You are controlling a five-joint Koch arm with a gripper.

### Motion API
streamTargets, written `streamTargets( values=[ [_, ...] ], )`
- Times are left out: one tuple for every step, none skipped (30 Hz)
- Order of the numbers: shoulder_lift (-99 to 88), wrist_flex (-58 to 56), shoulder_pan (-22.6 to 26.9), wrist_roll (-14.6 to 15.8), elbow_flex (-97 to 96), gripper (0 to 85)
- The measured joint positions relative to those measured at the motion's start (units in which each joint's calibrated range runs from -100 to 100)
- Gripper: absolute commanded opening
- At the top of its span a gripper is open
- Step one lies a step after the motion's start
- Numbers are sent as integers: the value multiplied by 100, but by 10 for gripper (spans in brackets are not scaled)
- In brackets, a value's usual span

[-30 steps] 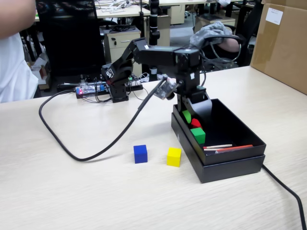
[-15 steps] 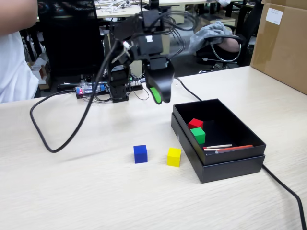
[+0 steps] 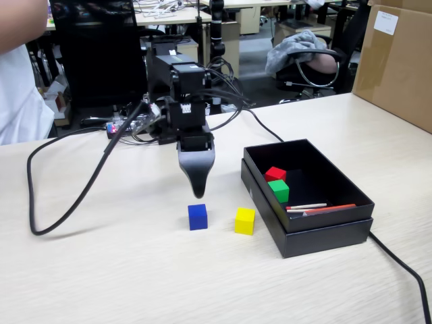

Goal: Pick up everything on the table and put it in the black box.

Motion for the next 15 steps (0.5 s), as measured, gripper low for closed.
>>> streamTargets(
  values=[
    [104,0,0,-5,-9,496],
    [233,0,0,-5,-18,496],
    [375,8,-5,-5,9,496],
    [608,0,-20,-10,0,496],
    [738,0,-24,-5,0,496],
    [1049,8,-39,-5,192,493],
    [1061,8,-39,-10,210,489],
    [1294,8,-63,-10,438,483],
    [1307,8,-63,-10,447,479],
    [1398,8,-83,-5,539,473],
    [1502,8,-93,-15,621,472],
    [1579,8,-107,-10,657,467],
    [1657,8,-117,-10,657,445],
    [1735,8,-127,-10,657,428],
    [1812,8,-132,-15,657,410]
  ],
)
